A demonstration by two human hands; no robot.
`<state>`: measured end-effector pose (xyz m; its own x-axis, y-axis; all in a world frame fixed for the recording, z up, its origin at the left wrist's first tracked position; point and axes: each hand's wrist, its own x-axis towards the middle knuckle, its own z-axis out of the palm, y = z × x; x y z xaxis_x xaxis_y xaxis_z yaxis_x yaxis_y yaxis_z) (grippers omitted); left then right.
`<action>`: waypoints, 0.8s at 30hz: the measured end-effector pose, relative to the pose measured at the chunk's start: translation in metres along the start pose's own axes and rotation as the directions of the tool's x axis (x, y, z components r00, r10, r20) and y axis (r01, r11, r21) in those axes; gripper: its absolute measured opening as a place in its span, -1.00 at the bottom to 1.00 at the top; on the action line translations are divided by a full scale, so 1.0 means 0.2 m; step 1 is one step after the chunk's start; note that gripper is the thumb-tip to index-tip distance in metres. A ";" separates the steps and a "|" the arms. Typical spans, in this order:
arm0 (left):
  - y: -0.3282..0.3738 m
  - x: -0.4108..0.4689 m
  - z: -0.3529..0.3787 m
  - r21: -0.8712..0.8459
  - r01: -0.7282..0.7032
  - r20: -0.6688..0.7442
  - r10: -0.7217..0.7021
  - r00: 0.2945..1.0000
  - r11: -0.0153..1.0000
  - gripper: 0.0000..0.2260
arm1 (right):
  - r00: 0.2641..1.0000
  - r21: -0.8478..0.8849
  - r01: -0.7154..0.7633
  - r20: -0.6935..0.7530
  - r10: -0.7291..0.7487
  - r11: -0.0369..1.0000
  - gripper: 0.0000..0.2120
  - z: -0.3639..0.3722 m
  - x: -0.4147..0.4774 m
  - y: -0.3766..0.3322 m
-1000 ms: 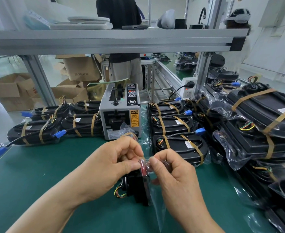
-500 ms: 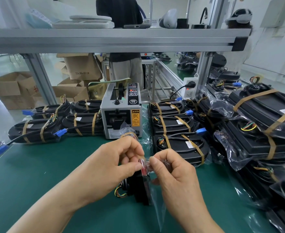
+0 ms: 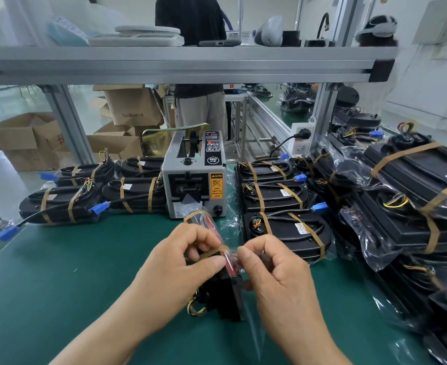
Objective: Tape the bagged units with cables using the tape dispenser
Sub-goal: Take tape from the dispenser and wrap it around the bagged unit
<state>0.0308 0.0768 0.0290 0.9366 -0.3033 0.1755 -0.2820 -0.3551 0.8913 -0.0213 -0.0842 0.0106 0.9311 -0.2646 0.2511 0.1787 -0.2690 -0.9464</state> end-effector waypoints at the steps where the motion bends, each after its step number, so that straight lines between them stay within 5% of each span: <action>1: 0.00 0.01 0.02 -0.051 0.024 -0.028 -0.025 0.999 0.998 -0.87 | 1.000 -0.002 -0.001 0.004 0.001 1.000 -0.86 0.00 0.00 0.00; 18: 0.02 0.01 0.09 -0.243 0.077 -0.081 -0.100 0.992 0.967 -0.78 | 0.958 0.008 -0.240 0.163 0.236 0.971 -0.75 0.00 0.06 -0.07; 24: -0.05 -0.04 0.14 -0.249 -0.005 -0.172 -0.039 0.984 0.969 -0.66 | 0.943 -0.002 -0.294 0.164 0.291 0.956 -0.78 -0.05 0.09 -0.04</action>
<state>0.0203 0.0585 0.0073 0.9687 -0.1328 0.2099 -0.2261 -0.1224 0.9664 -0.0088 -0.0956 0.0242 0.9818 -0.1756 -0.0717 -0.1039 -0.1814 -0.9779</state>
